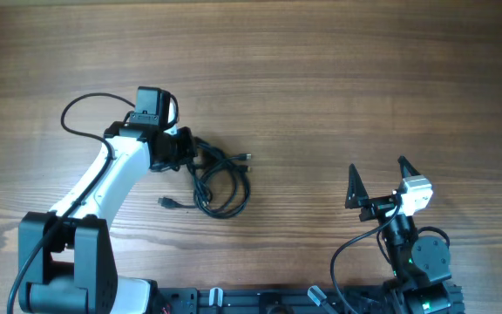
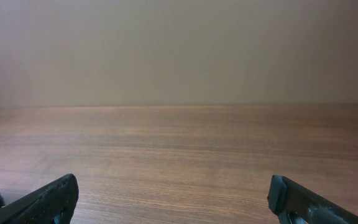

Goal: Untangle cables

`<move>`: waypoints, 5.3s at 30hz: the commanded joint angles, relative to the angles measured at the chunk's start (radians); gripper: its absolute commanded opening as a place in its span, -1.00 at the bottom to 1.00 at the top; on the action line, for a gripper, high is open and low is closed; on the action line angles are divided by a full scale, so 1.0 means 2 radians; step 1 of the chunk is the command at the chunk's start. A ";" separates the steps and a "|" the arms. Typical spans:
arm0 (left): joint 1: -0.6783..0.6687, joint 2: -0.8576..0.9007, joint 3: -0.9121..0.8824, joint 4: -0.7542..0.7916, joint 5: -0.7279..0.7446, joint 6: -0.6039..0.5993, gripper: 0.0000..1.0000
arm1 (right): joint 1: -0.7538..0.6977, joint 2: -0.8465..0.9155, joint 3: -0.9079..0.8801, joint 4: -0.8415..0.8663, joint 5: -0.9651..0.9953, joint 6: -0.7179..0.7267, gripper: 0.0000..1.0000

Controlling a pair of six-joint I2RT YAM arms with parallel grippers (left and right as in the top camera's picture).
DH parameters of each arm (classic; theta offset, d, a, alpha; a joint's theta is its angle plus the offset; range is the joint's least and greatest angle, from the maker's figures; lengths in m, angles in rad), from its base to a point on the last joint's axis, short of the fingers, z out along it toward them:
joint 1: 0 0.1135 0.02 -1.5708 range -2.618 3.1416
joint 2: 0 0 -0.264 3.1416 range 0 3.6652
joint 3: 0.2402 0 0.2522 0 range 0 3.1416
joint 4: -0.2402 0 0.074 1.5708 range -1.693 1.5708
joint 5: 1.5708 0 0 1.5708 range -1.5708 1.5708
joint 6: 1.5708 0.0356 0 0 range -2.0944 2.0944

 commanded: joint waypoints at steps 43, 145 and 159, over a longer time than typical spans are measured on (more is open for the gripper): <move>-0.001 -0.344 0.007 0.031 0.229 0.131 -0.92 | -0.003 0.429 0.399 -0.183 -0.489 0.093 1.00; -0.005 -0.262 0.007 -0.070 0.299 0.181 -0.92 | 0.071 0.566 0.403 0.006 -0.544 -0.210 -0.92; -0.005 -0.262 0.007 -0.074 0.142 0.043 -0.92 | 0.071 0.566 0.403 0.054 -0.423 -0.037 -0.91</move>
